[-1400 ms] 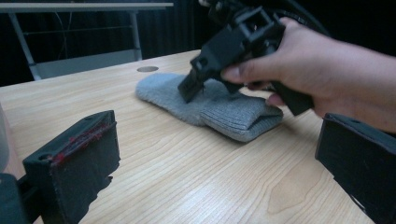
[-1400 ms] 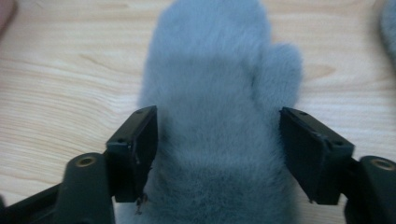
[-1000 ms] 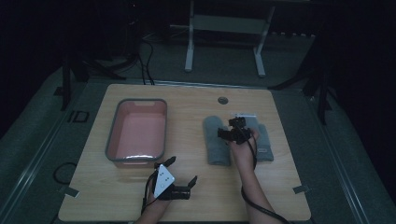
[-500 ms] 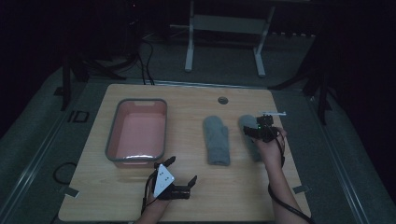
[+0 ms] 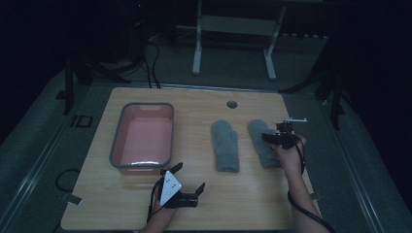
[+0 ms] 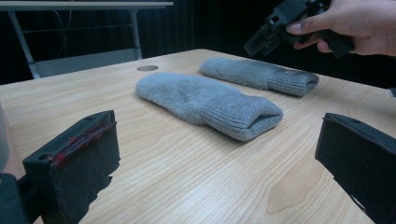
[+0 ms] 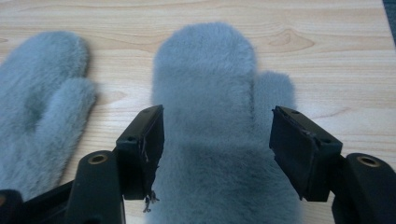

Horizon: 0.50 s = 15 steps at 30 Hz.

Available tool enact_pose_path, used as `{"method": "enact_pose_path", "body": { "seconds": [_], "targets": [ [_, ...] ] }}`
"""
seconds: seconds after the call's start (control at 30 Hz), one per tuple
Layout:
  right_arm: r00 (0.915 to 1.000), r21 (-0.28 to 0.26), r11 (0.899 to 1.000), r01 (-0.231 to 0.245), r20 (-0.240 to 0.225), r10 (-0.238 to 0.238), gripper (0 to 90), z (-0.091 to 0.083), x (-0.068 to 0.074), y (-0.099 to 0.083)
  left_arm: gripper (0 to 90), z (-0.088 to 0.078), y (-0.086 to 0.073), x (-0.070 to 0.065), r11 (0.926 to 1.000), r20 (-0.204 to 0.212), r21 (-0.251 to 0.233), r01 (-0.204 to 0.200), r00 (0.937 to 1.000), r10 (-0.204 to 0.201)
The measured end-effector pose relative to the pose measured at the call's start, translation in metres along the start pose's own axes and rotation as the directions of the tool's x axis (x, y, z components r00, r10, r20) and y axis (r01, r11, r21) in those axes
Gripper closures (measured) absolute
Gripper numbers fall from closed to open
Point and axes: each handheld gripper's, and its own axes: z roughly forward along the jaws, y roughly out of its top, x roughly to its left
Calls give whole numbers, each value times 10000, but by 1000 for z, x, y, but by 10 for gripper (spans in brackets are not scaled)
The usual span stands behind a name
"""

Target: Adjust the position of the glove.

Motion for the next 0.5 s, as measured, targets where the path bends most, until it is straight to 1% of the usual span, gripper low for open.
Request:
{"method": "enact_pose_path", "body": {
  "seconds": [0.03,0.1,0.13,0.2,0.23,0.33,0.37,0.43,0.47,0.5],
  "targets": [
    [10000,27,10000,67,-51,-67,350,2,0,-1,0,0,0,0,10000,2,1,2,10000,-2],
    [9999,114,9999,112,51,-112,350,8,-1,-2,0,0,0,0,10000,7,2,4,10000,-4],
    [10000,170,9998,86,-30,-85,350,11,-1,-3,0,0,0,0,10000,11,-3,6,10000,-6],
    [9997,279,9996,107,210,-113,351,17,-3,-5,0,0,0,0,10000,17,1,-3,10000,3],
    [9998,277,9996,94,183,-99,350,19,-4,-6,0,0,0,0,10000,21,-2,9,10000,-9],
    [9991,421,9991,109,393,-125,349,26,-7,-11,0,0,0,0,10000,19,1,3,10000,-3],
    [9990,387,9991,165,404,-180,352,27,-7,-12,0,0,0,0,10000,17,0,1,10000,-1],
    [9983,347,9985,424,381,-438,356,28,-6,-13,0,0,0,0,10000,24,1,-10,10000,10],
    [9976,289,9981,538,413,-550,398,27,-5,-14,0,0,0,0,10000,20,5,-1,10000,1],
    [9971,353,9979,549,514,-566,411,26,-4,-14,0,0,0,0,10000,18,2,1,10000,-1]
  ]
}}
